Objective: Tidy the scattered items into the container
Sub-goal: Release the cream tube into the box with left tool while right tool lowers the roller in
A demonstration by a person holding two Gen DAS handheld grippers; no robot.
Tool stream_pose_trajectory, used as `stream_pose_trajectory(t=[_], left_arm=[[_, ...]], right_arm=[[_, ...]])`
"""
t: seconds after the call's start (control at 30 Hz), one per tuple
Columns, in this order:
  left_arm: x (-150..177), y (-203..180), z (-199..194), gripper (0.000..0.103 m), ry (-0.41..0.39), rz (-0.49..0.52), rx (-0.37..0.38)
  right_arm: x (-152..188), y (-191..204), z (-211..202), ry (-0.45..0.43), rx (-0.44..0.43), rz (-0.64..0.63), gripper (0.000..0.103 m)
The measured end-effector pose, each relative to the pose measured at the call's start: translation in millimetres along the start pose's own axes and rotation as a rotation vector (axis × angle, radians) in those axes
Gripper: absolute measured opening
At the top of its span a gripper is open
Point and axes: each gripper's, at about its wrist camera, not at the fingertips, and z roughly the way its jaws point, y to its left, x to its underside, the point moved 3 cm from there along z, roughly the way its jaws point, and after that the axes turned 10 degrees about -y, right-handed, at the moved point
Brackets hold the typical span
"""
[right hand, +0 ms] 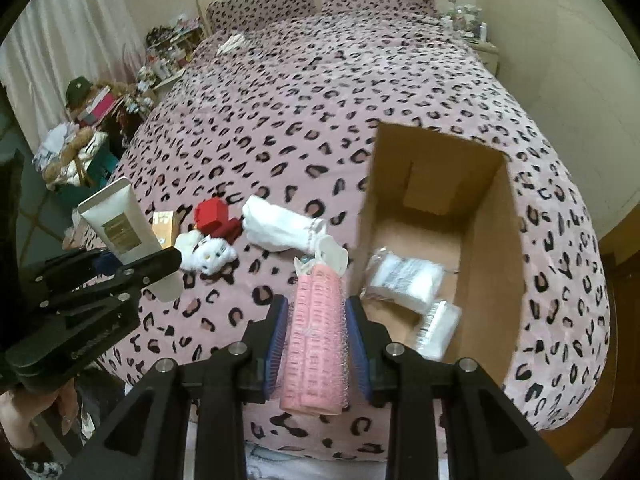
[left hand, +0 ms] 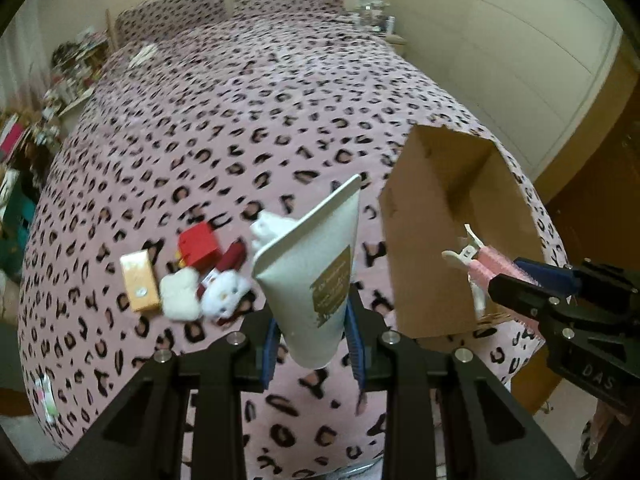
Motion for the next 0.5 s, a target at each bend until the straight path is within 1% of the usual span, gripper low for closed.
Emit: stream_pose_trajectory(t=[0.33, 0.5], left_arm=[[-25, -70, 17, 0.029, 0.009, 0.092, 0.084], [-37, -97, 28, 0.029, 0.018, 0.123, 0.125]], right_arm=[[-6, -54, -19, -0.020, 0.072, 0.036, 0.030], [-9, -76, -20, -0.016, 0.091, 0.054, 0.030]])
